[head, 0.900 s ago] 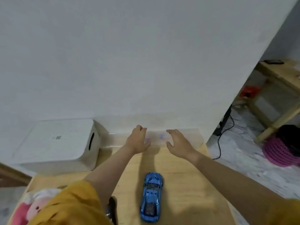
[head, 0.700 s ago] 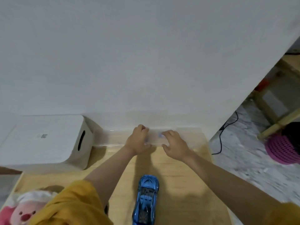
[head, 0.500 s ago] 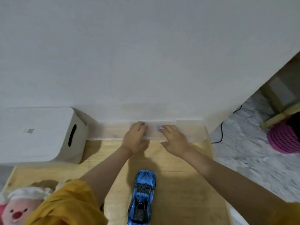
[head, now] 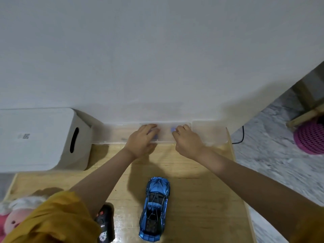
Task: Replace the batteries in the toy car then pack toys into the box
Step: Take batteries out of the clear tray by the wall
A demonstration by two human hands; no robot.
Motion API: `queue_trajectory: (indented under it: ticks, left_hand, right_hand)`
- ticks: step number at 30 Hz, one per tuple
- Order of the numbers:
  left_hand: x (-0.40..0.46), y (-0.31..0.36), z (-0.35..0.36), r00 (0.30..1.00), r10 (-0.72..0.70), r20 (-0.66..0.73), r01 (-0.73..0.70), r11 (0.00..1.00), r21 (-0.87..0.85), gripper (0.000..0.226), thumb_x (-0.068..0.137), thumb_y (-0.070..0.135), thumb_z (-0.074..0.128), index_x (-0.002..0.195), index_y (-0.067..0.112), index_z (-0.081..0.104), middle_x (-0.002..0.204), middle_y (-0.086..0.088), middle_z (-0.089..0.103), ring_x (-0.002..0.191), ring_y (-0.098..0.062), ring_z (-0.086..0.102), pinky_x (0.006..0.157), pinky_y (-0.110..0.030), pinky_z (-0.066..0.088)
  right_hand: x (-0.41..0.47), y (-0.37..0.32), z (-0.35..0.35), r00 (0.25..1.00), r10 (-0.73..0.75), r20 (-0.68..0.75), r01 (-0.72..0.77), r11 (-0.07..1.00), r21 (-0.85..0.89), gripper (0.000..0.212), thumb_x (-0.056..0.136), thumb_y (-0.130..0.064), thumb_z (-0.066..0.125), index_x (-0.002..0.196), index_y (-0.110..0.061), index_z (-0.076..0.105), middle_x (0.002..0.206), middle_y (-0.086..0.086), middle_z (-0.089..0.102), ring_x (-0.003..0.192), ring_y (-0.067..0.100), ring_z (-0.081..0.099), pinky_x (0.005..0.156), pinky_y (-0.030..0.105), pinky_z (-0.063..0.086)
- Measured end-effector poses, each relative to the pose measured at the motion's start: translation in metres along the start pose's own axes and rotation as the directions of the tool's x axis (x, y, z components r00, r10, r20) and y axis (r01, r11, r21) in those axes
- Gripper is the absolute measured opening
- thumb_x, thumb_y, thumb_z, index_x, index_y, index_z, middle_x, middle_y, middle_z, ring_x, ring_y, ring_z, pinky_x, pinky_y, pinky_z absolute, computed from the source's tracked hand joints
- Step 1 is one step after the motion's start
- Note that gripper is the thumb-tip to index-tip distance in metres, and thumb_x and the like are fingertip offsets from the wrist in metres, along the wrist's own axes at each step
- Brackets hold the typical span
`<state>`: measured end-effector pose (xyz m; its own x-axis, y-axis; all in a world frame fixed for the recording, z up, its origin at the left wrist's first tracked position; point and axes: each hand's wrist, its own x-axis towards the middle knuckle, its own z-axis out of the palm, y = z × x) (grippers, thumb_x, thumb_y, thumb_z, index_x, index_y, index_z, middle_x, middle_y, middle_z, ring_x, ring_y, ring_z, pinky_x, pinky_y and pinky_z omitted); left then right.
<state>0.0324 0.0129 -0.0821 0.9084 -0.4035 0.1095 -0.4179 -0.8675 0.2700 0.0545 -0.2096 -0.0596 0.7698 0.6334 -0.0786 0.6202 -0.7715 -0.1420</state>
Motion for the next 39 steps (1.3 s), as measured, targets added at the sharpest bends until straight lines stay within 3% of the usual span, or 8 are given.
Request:
queue_trajectory:
  ticks: [4, 10, 18, 22, 25, 31, 36, 39]
  left_hand:
    - [0.001, -0.004, 0.000, 1.000, 0.022, 0.000, -0.022, 1.000, 0.009, 0.060, 0.069, 0.026, 0.082, 0.122, 0.010, 0.059, 0.125, -0.011, 0.058, 0.113, -0.025, 0.048, 0.066, -0.035, 0.057]
    - [0.001, -0.003, 0.001, 0.999, 0.035, -0.018, -0.034, 0.999, 0.038, 0.062, 0.067, 0.026, 0.083, 0.121, 0.008, 0.059, 0.123, -0.012, 0.059, 0.109, -0.029, 0.057, 0.065, -0.035, 0.058]
    - [-0.001, 0.002, -0.001, 0.996, 0.020, -0.089, -0.009, 0.993, 0.118, 0.066, 0.054, 0.029, 0.091, 0.110, 0.003, 0.064, 0.110, -0.013, 0.065, 0.097, -0.031, 0.065, 0.076, -0.033, 0.056]
    - [0.002, 0.004, -0.006, 0.995, 0.015, -0.102, -0.002, 0.992, 0.125, 0.078, 0.049, 0.032, 0.092, 0.114, 0.005, 0.059, 0.110, -0.012, 0.064, 0.098, -0.030, 0.064, 0.082, -0.033, 0.054]
    - [0.002, 0.005, -0.011, 0.990, -0.014, -0.143, 0.030, 0.994, 0.109, 0.092, 0.046, 0.040, 0.090, 0.121, 0.008, 0.046, 0.114, -0.014, 0.061, 0.100, -0.032, 0.061, 0.087, -0.037, 0.051]
    - [-0.008, -0.005, -0.016, 0.978, -0.043, -0.204, 0.082, 0.979, 0.187, 0.100, 0.065, 0.081, 0.049, 0.133, 0.006, 0.046, 0.128, -0.016, 0.048, 0.110, -0.031, 0.047, 0.096, -0.051, 0.039]
    - [-0.017, -0.010, -0.022, 0.961, 0.011, -0.275, 0.061, 0.966, 0.251, 0.091, 0.075, 0.071, 0.042, 0.138, 0.006, 0.040, 0.135, -0.013, 0.038, 0.120, -0.029, 0.043, 0.100, -0.054, 0.033]
    - [-0.017, -0.011, -0.026, 0.976, -0.023, -0.215, 0.083, 0.957, 0.277, 0.097, 0.073, 0.076, 0.041, 0.141, 0.007, 0.039, 0.140, -0.009, 0.039, 0.124, -0.026, 0.041, 0.102, -0.053, 0.030]
  right_hand:
    - [0.001, 0.001, -0.008, 1.000, -0.025, 0.017, 0.025, 1.000, -0.009, 0.032, 0.046, 0.003, 0.070, 0.077, 0.001, 0.062, 0.077, 0.016, 0.057, 0.071, 0.036, 0.057, 0.038, 0.033, 0.047]
    - [0.005, 0.006, -0.029, 0.984, 0.005, 0.179, -0.003, 1.000, -0.013, 0.041, 0.079, -0.020, 0.058, 0.117, -0.005, 0.057, 0.116, 0.011, 0.051, 0.110, 0.029, 0.043, 0.079, 0.038, 0.049]
    - [0.009, 0.005, -0.045, 0.978, -0.038, 0.203, 0.056, 0.995, -0.080, 0.032, 0.079, -0.020, 0.053, 0.107, -0.005, 0.061, 0.106, 0.009, 0.059, 0.102, 0.029, 0.051, 0.072, 0.034, 0.047]
    - [0.014, 0.009, -0.060, 0.986, -0.047, 0.163, 0.054, 0.998, -0.039, 0.019, 0.078, -0.018, 0.052, 0.088, -0.004, 0.060, 0.089, 0.011, 0.063, 0.086, 0.032, 0.057, 0.066, 0.035, 0.047]
    - [0.013, 0.016, -0.063, 0.988, -0.064, 0.138, 0.060, 0.998, 0.028, 0.024, 0.080, -0.021, 0.052, 0.097, -0.008, 0.063, 0.093, 0.006, 0.064, 0.088, 0.028, 0.060, 0.071, 0.036, 0.050]
    - [0.009, 0.029, -0.060, 0.993, -0.027, -0.114, 0.051, 0.976, 0.211, 0.033, 0.089, -0.022, 0.057, 0.120, -0.010, 0.061, 0.113, 0.005, 0.061, 0.105, 0.022, 0.058, 0.080, 0.032, 0.050]
    - [0.015, 0.026, -0.053, 0.887, 0.057, -0.459, 0.019, 0.987, 0.159, 0.024, 0.077, -0.014, 0.072, 0.100, -0.007, 0.068, 0.091, 0.010, 0.063, 0.087, 0.027, 0.061, 0.061, 0.031, 0.050]
    - [0.019, 0.017, -0.044, 0.765, 0.137, -0.629, -0.079, 0.990, 0.119, 0.014, 0.071, -0.015, 0.074, 0.081, -0.009, 0.067, 0.077, 0.008, 0.059, 0.077, 0.025, 0.050, 0.063, 0.033, 0.048]
